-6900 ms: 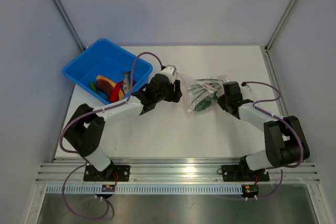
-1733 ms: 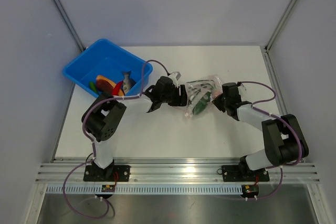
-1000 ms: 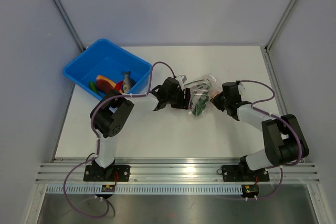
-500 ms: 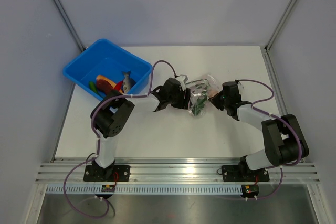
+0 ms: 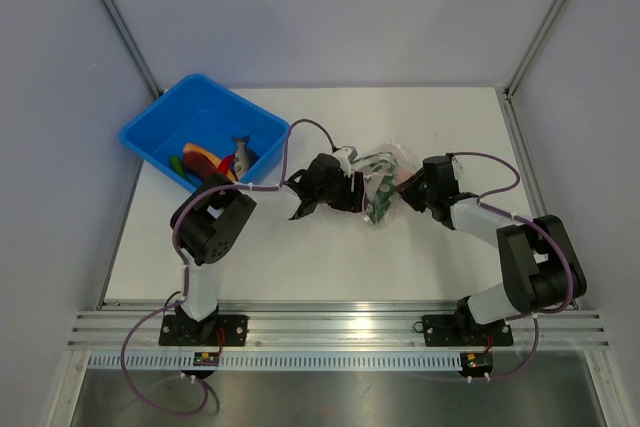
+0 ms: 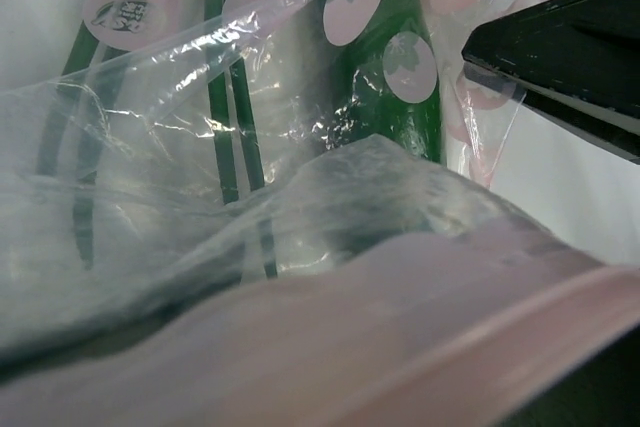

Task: Open the zip-top bag and remove the fake food
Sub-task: Pick up the fake fruit from the zipper food storage bag.

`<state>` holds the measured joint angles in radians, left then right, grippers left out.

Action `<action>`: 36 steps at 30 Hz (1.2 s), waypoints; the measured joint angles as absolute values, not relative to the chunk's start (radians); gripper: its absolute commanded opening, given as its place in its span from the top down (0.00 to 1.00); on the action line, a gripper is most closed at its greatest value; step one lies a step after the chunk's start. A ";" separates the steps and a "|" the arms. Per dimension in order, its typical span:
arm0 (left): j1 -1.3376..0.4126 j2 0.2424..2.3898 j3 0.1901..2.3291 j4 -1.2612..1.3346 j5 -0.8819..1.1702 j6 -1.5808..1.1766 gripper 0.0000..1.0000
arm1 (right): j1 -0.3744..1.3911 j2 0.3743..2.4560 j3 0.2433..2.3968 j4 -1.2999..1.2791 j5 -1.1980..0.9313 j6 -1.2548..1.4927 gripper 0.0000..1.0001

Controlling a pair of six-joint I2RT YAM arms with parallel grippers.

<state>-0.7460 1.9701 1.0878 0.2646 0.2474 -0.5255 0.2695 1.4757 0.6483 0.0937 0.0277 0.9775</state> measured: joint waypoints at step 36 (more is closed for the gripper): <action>-0.794 1.962 1.129 0.225 0.208 -0.550 0.35 | 0.307 1.621 0.611 0.316 -0.120 0.994 1.00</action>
<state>-0.7944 1.9621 1.1290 0.2249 0.2081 -0.5495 0.3065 1.6207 0.6113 0.3161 -0.1200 0.9943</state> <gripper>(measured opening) 0.649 0.010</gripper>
